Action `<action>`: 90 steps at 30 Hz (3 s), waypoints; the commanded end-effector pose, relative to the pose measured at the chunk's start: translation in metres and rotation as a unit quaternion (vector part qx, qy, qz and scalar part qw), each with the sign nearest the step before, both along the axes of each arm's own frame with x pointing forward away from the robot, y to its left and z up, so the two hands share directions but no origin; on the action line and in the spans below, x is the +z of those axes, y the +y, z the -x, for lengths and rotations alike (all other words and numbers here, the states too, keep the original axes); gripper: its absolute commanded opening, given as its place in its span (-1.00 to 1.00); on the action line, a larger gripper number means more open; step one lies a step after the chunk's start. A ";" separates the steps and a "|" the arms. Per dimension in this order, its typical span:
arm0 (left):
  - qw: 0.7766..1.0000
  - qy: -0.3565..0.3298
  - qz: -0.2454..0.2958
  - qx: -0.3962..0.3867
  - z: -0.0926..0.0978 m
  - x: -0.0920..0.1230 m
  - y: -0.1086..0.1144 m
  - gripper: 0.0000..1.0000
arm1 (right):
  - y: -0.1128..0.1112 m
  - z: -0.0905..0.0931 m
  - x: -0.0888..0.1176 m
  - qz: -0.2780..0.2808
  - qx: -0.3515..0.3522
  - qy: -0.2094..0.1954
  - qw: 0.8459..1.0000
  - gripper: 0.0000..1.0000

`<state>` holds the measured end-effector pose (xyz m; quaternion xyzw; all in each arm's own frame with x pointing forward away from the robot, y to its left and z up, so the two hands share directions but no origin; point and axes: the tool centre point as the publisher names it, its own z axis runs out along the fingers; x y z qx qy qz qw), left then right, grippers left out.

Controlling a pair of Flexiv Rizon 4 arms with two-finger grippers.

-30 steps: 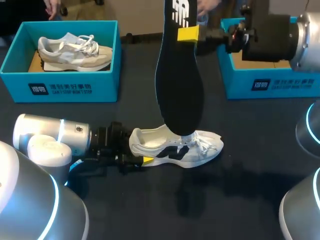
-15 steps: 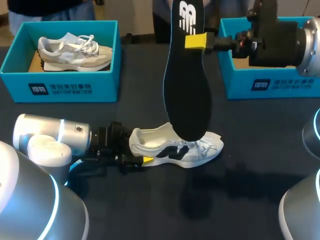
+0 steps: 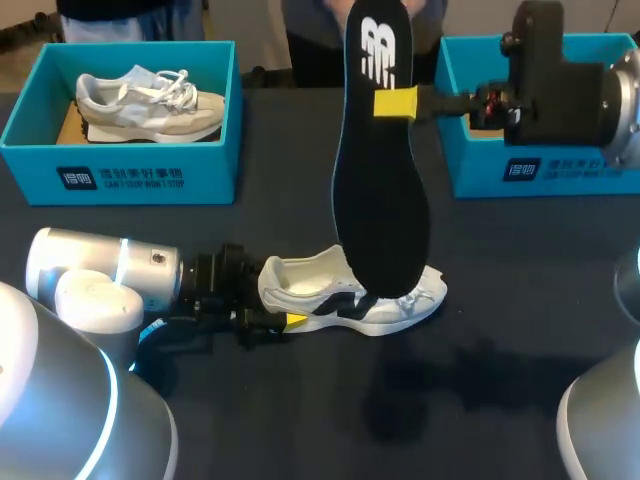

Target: Take the shoe out of the shoebox, open the shoe tongue, remove and reinsert the insole, then place the shoe into the shoebox

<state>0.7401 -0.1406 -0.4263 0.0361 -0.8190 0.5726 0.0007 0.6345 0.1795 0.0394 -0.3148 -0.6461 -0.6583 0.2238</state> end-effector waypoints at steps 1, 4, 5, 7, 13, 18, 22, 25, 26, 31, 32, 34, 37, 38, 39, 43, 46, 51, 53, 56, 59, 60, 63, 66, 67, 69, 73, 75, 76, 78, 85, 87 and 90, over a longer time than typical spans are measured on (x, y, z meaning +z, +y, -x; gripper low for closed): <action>1.000 0.001 -0.001 0.000 -0.009 -0.017 -0.002 -1.00 | -0.002 0.001 0.000 0.000 0.000 0.000 1.000 -1.00; 1.000 0.001 -0.001 0.000 -0.009 -0.017 -0.002 -1.00 | -0.002 0.001 0.000 0.000 0.000 0.000 1.000 -1.00; 1.000 0.001 -0.001 0.000 -0.009 -0.017 -0.002 -1.00 | -0.002 0.001 0.000 0.000 0.000 0.000 1.000 -1.00; 1.000 0.001 -0.001 0.000 -0.009 -0.017 -0.002 -1.00 | -0.002 0.001 0.000 0.000 0.000 0.000 1.000 -1.00; 1.000 0.001 -0.001 0.000 -0.009 -0.017 -0.002 -1.00 | -0.002 0.001 0.000 0.000 0.000 0.000 1.000 -1.00; 1.000 0.001 -0.001 0.000 -0.009 -0.017 -0.002 -1.00 | -0.002 0.001 0.000 0.000 0.000 0.000 1.000 -1.00; 1.000 0.001 -0.001 0.000 -0.009 -0.017 -0.002 -1.00 | -0.002 0.001 0.000 0.000 0.000 0.000 1.000 -1.00; 1.000 0.001 -0.001 0.000 -0.009 -0.017 -0.002 -1.00 | -0.002 0.001 0.000 0.000 0.000 0.000 1.000 -1.00; 1.000 0.001 -0.001 0.000 -0.009 -0.017 -0.002 -1.00 | -0.002 0.001 0.000 0.000 0.000 0.000 1.000 -1.00; 1.000 -0.010 -0.028 -0.008 -0.004 -0.009 0.002 1.00 | -0.002 0.001 0.000 0.000 0.000 0.000 1.000 -1.00; 0.999 -0.012 -0.032 -0.012 -0.003 -0.008 0.004 1.00 | -0.002 0.001 0.000 0.000 0.000 0.000 1.000 -1.00; 0.999 -0.013 -0.041 -0.011 0.000 -0.008 0.007 1.00 | -0.002 0.001 0.000 0.000 0.000 0.000 1.000 -1.00; 0.998 -0.022 -0.056 -0.018 0.003 -0.006 0.018 1.00 | -0.002 0.001 0.000 0.000 0.000 0.000 1.000 -1.00; 0.998 -0.022 -0.062 -0.017 0.003 -0.006 0.019 1.00 | -0.002 0.001 0.000 0.000 0.000 0.000 1.000 -1.00; 0.997 -0.020 -0.072 -0.013 0.002 -0.006 0.023 1.00 | -0.002 0.001 0.000 0.000 0.000 0.000 1.000 -1.00; 0.996 -0.021 -0.088 -0.002 -0.002 0.001 0.038 1.00 | -0.002 0.001 0.000 0.000 0.000 0.000 1.000 -1.00; 0.994 -0.028 -0.105 0.009 -0.007 0.006 0.045 1.00 | -0.002 0.001 0.000 0.000 0.000 0.000 1.000 -1.00; 0.991 -0.036 -0.124 0.025 -0.011 0.007 0.048 1.00 | -0.002 0.001 0.000 0.000 0.000 0.000 1.000 -1.00; 0.991 -0.036 -0.124 0.025 -0.011 0.007 0.048 1.00 | -0.002 0.001 0.000 0.000 0.000 0.000 1.000 -1.00; 0.991 -0.036 -0.124 0.025 -0.011 0.007 0.048 1.00 | -0.002 0.001 0.000 0.000 0.000 0.000 1.000 -1.00; 0.991 -0.036 -0.124 0.025 -0.011 0.007 0.048 1.00 | -0.002 0.001 0.000 0.000 0.000 0.000 1.000 -1.00; 0.991 -0.036 -0.124 0.025 -0.011 0.007 0.048 1.00 | -0.002 0.001 0.000 0.000 0.000 0.000 1.000 -1.00; 0.991 -0.036 -0.124 0.025 -0.011 0.007 0.048 1.00 | -0.002 0.001 0.000 0.000 0.000 0.000 1.000 -1.00; 0.991 -0.036 -0.124 0.025 -0.011 0.007 0.048 1.00 | -0.002 0.001 0.000 0.000 0.000 0.000 1.000 -1.00; 0.991 -0.036 -0.124 0.025 -0.011 0.007 0.048 1.00 | -0.002 0.001 0.000 0.000 0.000 0.000 1.000 -1.00; 0.991 -0.036 -0.124 0.025 -0.011 0.007 0.048 1.00 | -0.002 0.001 0.000 0.000 0.000 0.000 1.000 -1.00; 0.991 -0.036 -0.124 0.025 -0.011 0.007 0.048 1.00 | -0.002 0.001 0.000 0.000 0.000 0.000 1.000 -1.00; 0.989 -0.043 -0.138 0.034 -0.009 0.010 0.050 1.00 | -0.002 0.001 0.000 0.000 0.000 0.000 1.000 -1.00; 0.989 -0.041 -0.142 0.032 -0.007 0.012 0.051 1.00 | -0.002 0.001 0.000 0.000 0.000 0.000 1.000 -1.00; 0.985 -0.046 -0.166 0.031 -0.006 0.017 0.051 1.00 | -0.002 0.001 0.000 0.000 0.000 0.000 1.000 -1.00; 0.971 -0.058 -0.229 0.022 -0.008 0.038 0.048 1.00 | -0.002 0.001 0.000 0.000 0.000 0.000 1.000 -1.00; 0.968 -0.049 -0.245 0.021 -0.008 0.040 0.048 1.00 | -0.002 0.001 0.000 0.000 0.000 0.000 1.000 -1.00; 0.962 -0.044 -0.268 0.026 -0.010 0.041 0.051 1.00 | -0.002 0.001 0.000 0.000 0.000 0.000 1.000 -1.00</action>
